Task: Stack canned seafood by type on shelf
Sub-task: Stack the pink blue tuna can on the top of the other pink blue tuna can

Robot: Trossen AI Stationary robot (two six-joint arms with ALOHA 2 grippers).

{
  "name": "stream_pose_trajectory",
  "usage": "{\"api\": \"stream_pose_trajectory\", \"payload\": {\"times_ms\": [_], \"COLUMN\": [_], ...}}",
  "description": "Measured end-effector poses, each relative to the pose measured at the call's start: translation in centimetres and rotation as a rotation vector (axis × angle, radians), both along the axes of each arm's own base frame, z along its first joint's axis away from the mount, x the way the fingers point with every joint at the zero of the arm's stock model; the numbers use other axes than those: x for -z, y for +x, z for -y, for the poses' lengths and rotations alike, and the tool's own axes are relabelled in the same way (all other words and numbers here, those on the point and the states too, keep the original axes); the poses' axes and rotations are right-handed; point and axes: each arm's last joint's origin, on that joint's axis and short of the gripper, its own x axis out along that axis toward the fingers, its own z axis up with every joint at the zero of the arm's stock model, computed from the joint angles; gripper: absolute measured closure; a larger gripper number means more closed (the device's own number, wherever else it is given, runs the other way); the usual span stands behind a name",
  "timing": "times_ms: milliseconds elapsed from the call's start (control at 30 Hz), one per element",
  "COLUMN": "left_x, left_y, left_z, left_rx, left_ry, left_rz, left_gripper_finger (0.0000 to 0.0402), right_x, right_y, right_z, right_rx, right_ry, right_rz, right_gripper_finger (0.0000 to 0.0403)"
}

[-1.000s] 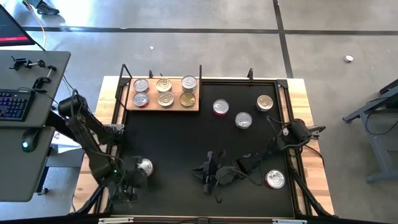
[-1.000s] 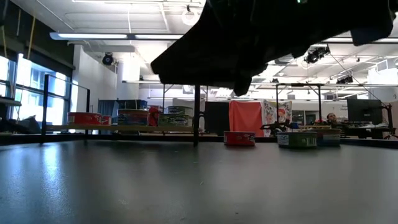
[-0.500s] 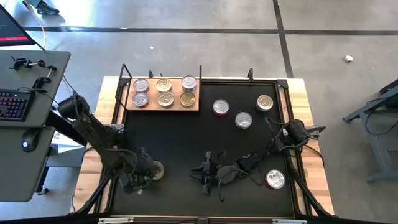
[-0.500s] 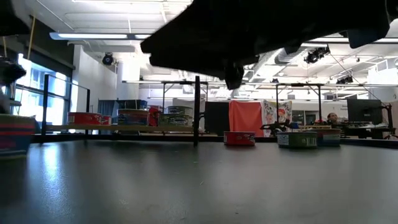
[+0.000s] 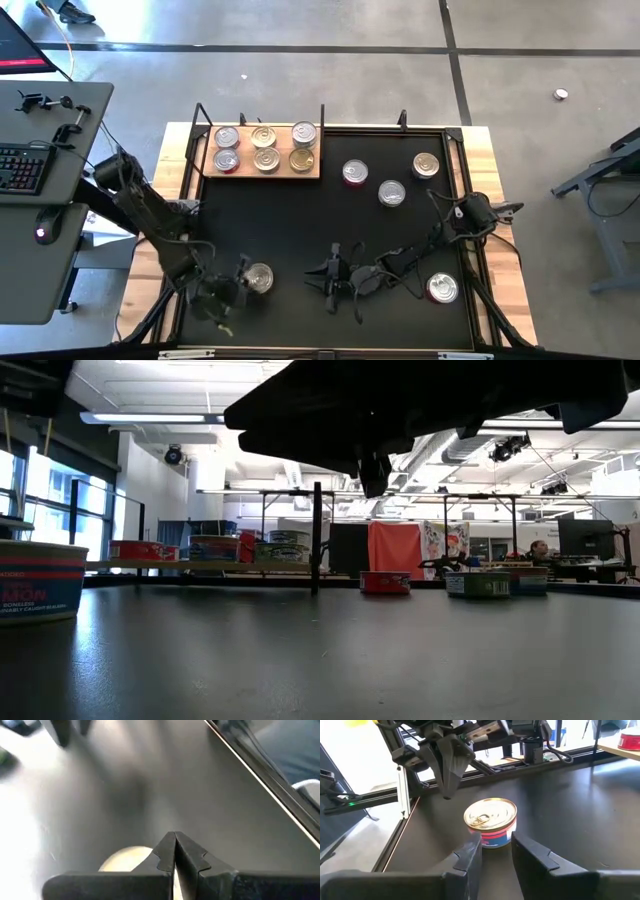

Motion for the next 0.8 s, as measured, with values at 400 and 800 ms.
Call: {"api": "stream_pose_trajectory", "payload": {"times_ms": [400,800], "left_x": [0.8,4.6], "left_y": [-2.2,-2.0], "left_z": [1.8,3.2], "left_rx": [0.004,0.088], "left_ry": [-0.099,0.381], "left_rz": [-0.035,0.074], "left_gripper_finger": [0.0289,0.0213], "right_x": [0.1,0.2], "right_y": [0.1,0.3], "right_z": [0.3,0.6], "right_rx": [0.005,0.015], "right_ry": [-0.01,-0.019], "right_rz": [-0.005,-0.022], "right_gripper_finger": [0.0305,0.0305]}}
